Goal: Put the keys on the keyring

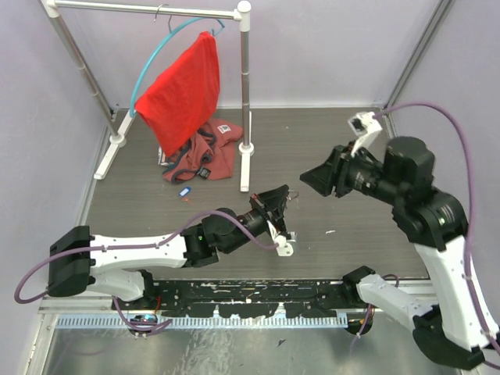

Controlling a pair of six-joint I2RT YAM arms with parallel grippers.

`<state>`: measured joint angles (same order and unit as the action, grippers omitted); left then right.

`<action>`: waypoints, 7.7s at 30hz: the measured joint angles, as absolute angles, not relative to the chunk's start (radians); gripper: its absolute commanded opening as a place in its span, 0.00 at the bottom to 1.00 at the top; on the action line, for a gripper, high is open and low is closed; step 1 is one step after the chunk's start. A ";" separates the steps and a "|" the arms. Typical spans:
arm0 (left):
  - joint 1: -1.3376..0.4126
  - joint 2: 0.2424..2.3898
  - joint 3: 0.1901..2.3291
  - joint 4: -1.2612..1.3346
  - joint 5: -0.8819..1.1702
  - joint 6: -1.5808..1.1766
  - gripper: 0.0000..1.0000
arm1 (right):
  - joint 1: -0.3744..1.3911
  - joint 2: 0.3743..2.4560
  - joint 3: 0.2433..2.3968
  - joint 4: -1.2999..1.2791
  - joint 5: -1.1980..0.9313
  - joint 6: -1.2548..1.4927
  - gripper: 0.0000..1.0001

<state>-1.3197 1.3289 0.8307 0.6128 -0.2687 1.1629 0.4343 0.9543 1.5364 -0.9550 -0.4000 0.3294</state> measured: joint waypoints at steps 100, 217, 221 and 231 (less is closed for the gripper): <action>-1.332 0.973 0.989 0.048 -0.284 0.504 0.67 | 1.023 1.062 1.526 -0.825 0.138 0.401 0.01; -1.334 0.924 1.115 -0.073 -0.188 0.774 0.38 | 1.021 1.012 1.534 -0.631 -0.150 0.339 0.01; -1.334 0.927 1.115 -0.073 -0.187 0.774 0.35 | 1.021 1.012 1.529 -0.628 -0.150 0.340 0.01; -1.334 0.928 1.115 -0.074 -0.173 0.769 0.06 | 1.021 1.011 1.525 -0.613 -0.148 0.343 0.01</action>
